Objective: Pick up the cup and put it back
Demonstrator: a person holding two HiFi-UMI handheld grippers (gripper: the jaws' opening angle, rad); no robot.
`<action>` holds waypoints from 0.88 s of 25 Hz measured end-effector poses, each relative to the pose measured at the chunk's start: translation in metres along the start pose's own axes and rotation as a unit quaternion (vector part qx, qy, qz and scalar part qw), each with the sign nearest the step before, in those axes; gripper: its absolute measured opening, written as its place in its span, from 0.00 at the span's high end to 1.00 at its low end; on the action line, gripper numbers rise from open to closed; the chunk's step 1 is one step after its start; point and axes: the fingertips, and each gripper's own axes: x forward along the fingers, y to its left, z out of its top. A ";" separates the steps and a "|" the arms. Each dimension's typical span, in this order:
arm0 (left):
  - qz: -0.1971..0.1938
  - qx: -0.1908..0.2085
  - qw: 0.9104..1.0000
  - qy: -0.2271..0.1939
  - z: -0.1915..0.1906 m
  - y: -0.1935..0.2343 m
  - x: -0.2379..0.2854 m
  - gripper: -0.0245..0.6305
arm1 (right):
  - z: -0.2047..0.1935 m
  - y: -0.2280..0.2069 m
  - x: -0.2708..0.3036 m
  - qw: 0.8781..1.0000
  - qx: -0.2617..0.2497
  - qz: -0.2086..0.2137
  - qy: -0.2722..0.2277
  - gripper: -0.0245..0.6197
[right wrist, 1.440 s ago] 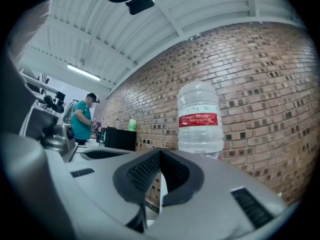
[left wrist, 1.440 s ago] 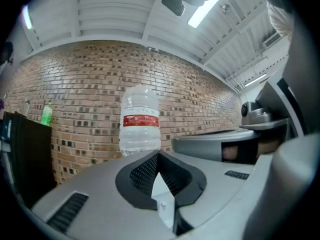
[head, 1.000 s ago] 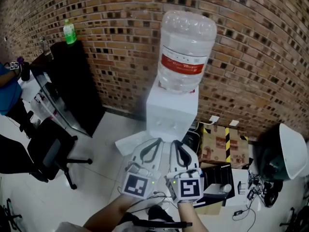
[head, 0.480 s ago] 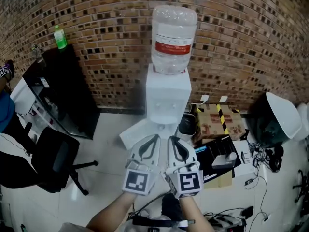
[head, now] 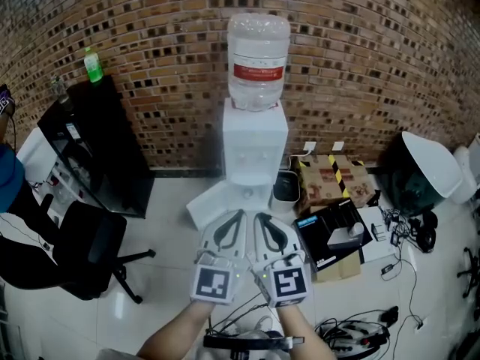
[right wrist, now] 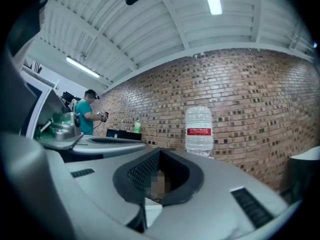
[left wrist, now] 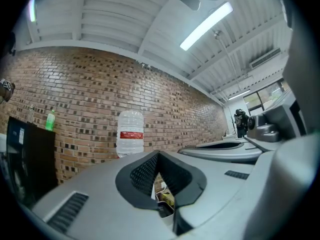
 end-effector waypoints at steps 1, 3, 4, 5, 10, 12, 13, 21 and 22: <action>0.001 0.001 1.000 -0.002 0.002 -0.002 -0.001 0.96 | 0.001 0.001 -0.002 1.000 -0.002 0.001 -0.002 0.95; 0.002 0.001 1.000 -0.005 0.005 -0.005 -0.005 0.96 | 0.003 0.002 -0.005 1.000 -0.008 0.002 -0.004 0.96; 0.002 -0.001 1.000 -0.005 0.005 -0.008 -0.006 0.96 | 0.004 0.003 -0.007 1.000 -0.010 0.002 -0.003 0.96; 0.002 -0.002 1.000 -0.004 0.005 -0.009 -0.007 0.96 | 0.004 0.002 -0.009 1.000 -0.011 0.001 -0.003 0.96; 0.004 -0.004 1.000 -0.008 0.011 -0.019 -0.014 0.96 | 0.008 -0.002 -0.023 1.000 -0.011 -0.002 -0.011 0.96; 0.004 -0.006 1.000 -0.007 0.012 -0.023 -0.016 0.96 | 0.010 -0.003 -0.028 1.000 -0.008 -0.004 -0.013 0.96; 0.003 -0.006 1.000 -0.008 0.014 -0.024 -0.016 0.96 | 0.011 -0.003 -0.030 1.000 -0.008 -0.005 -0.013 0.96; -0.010 0.000 1.000 -0.015 0.020 -0.033 -0.026 0.96 | 0.016 0.003 -0.041 1.000 -0.013 -0.007 -0.017 0.96; -0.009 0.000 1.000 -0.014 0.021 -0.032 -0.027 0.96 | 0.017 0.004 -0.041 1.000 -0.013 -0.007 -0.017 0.96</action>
